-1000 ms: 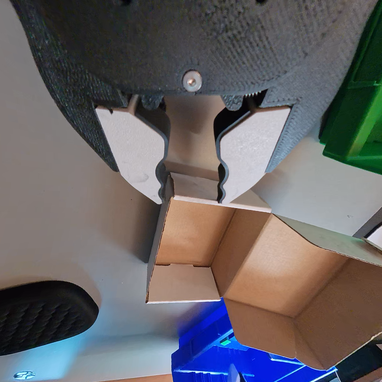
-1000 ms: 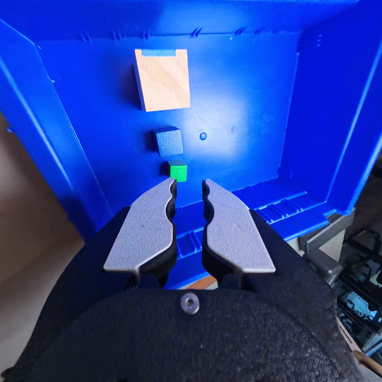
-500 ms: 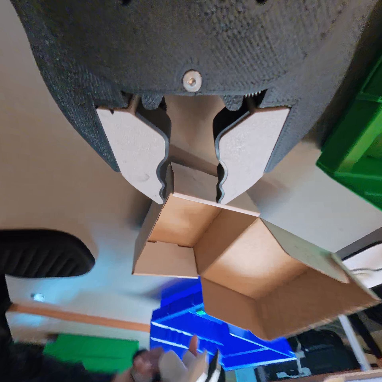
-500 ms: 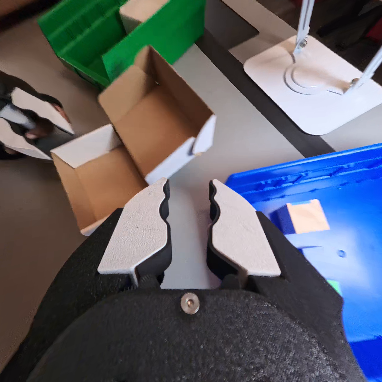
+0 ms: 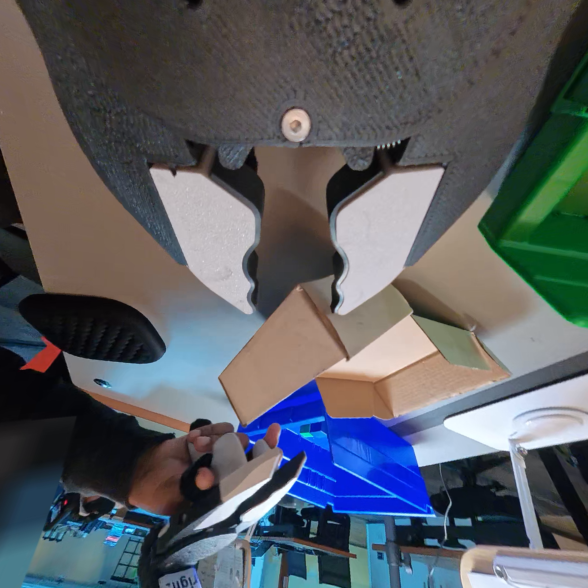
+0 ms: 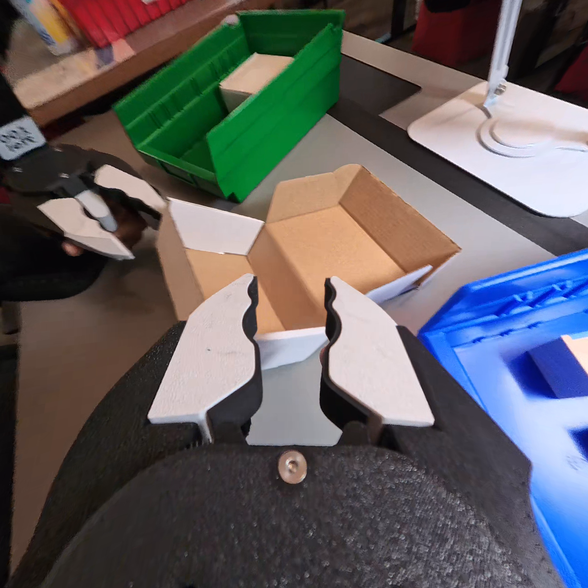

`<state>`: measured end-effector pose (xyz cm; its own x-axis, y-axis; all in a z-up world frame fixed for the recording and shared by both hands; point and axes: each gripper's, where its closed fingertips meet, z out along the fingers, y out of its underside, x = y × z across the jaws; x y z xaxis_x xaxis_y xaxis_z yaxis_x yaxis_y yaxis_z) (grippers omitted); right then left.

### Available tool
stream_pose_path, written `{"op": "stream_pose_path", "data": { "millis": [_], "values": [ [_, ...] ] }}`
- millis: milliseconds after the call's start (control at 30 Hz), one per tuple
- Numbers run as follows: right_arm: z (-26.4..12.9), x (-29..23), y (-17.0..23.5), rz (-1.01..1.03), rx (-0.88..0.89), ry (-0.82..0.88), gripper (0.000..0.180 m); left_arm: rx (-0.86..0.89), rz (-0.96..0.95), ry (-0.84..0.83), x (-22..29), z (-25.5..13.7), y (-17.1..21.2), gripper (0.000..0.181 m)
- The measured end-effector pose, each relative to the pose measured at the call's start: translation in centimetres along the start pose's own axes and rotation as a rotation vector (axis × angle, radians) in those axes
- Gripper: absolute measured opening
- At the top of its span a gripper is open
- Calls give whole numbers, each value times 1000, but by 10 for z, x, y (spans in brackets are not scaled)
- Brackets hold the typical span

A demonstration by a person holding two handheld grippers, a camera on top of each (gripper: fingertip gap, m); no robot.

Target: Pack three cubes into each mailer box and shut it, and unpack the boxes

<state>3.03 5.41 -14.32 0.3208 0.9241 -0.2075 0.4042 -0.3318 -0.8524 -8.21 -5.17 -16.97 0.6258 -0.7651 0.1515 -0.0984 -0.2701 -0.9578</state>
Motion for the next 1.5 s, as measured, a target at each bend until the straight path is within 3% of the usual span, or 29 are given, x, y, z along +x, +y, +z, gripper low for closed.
{"op": "stream_pose_path", "data": {
  "millis": [133, 267, 367, 567, 833, 900, 1000, 1100, 1300, 1367, 1433, 1467, 1500],
  "values": [
    [-8, -38, -5, -70, 42, -123, 39, 23, 50, -32, -3, -6, -16, 43],
    [2, -47, 31, -342, -129, -9, 29, 56, 45, -72, -18, -11, -38, 43],
    [3, -68, 45, -581, -152, -6, 13, 62, -9, -114, -34, -14, -48, 42],
    [9, -81, 85, -918, -293, 78, 9, -26, -107, -215, -63, -3, -27, 39],
    [17, -88, 100, -936, -265, 98, 6, -101, -130, -309, -84, 30, -15, 47],
    [16, -89, 100, -922, -249, 106, 7, -72, -128, -340, -91, 35, -22, 42],
    [12, -91, 96, -824, -213, 92, 21, -70, -81, -363, -92, 39, -25, 16],
    [0, -85, 67, -567, -76, 54, 30, -65, -52, -373, -91, 39, -23, 11],
    [-9, 6, 13, -9, 87, 250, 43, -47, -39, -375, -88, 37, -24, 8],
    [1, 21, 10, 139, 100, 243, 42, -39, -28, -371, -86, 37, -24, 8],
    [12, 28, 12, 212, 83, 244, 31, -22, -16, -363, -83, 35, -25, 9],
    [13, 29, 10, 217, 94, 251, 15, -11, -10, -350, -80, 34, -26, 9],
    [13, 28, 7, 197, 113, 261, 13, 2, 0, -336, -77, 32, -28, 10]
  ]
}}
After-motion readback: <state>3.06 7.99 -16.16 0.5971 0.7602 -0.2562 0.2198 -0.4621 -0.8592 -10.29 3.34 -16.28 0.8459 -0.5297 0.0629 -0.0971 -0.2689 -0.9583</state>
